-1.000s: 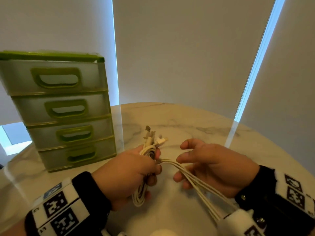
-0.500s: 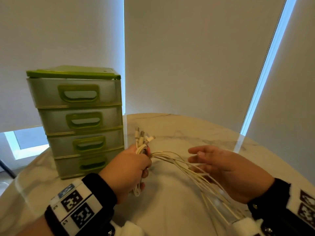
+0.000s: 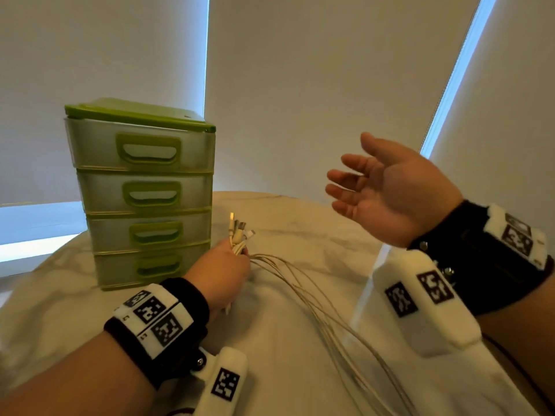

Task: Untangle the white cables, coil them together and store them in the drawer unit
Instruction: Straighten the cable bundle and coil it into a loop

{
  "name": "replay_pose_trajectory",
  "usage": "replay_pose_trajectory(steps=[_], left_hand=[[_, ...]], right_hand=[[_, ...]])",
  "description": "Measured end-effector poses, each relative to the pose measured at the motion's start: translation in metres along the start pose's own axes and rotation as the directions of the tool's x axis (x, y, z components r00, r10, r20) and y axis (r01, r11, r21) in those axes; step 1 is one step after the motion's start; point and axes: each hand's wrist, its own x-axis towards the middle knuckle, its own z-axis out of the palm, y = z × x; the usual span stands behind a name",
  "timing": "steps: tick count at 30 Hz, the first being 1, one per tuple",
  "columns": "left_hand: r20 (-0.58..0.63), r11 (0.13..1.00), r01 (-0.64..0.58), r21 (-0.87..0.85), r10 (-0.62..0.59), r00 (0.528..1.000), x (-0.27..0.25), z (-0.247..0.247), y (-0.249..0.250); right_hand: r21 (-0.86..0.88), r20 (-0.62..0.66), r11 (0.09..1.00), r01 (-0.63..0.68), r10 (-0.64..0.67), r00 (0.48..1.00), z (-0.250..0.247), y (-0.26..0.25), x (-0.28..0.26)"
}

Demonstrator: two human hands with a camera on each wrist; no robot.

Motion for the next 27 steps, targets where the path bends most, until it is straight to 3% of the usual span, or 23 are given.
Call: replay_pose_trajectory(steps=[2,4,6,8,10,12,14,17,22,25,27], left_hand=[[-0.039,1.000,-0.012,-0.001,0.012,0.999,-0.001,-0.004,0.004],[-0.081,1.000,-0.020,-0.008,0.019,0.997,-0.001,-0.007,0.007],[-0.098,0.999,-0.026,-0.024,0.024,0.995,-0.002,-0.009,0.009],[-0.077,0.998,-0.027,-0.056,0.022,0.997,-0.001,-0.007,0.009],[-0.066,0.996,-0.015,-0.092,0.009,0.998,0.000,-0.006,0.008],[-0.059,0.992,-0.004,-0.125,-0.004,0.998,0.002,-0.007,0.008],[-0.050,0.986,0.001,-0.166,-0.009,0.999,0.003,-0.009,0.007],[-0.035,0.977,-0.004,-0.214,-0.003,0.999,0.005,-0.010,0.008],[0.018,0.950,-0.026,-0.311,0.033,0.999,0.006,-0.007,0.009],[-0.015,0.928,-0.066,-0.367,0.065,0.998,0.006,-0.007,0.009],[-0.072,0.921,-0.077,-0.382,0.054,0.996,0.008,-0.010,0.009]], right_hand=[[-0.069,0.006,0.997,-0.031,0.031,0.999,-0.006,-0.001,0.002],[-0.241,0.033,0.959,-0.147,0.159,0.987,-0.011,0.019,-0.002],[-0.450,0.027,0.858,-0.247,0.290,0.957,-0.017,0.051,-0.011],[-0.594,0.067,0.767,-0.244,0.349,0.935,-0.023,0.084,-0.022],[-0.519,0.151,0.805,-0.287,0.416,0.897,-0.021,0.105,-0.030],[-0.275,0.230,0.882,-0.383,0.448,0.864,-0.016,0.115,-0.033],[-0.123,0.245,0.890,-0.439,0.456,0.856,-0.016,0.117,-0.034],[-0.028,0.201,0.899,-0.437,0.433,0.879,-0.018,0.107,-0.026],[0.118,0.128,0.960,-0.253,0.238,0.963,-0.004,0.074,0.010],[0.035,0.104,0.998,-0.054,0.050,0.993,0.011,0.069,0.028],[-0.067,0.104,0.998,0.015,-0.008,0.995,0.019,0.075,0.034]])
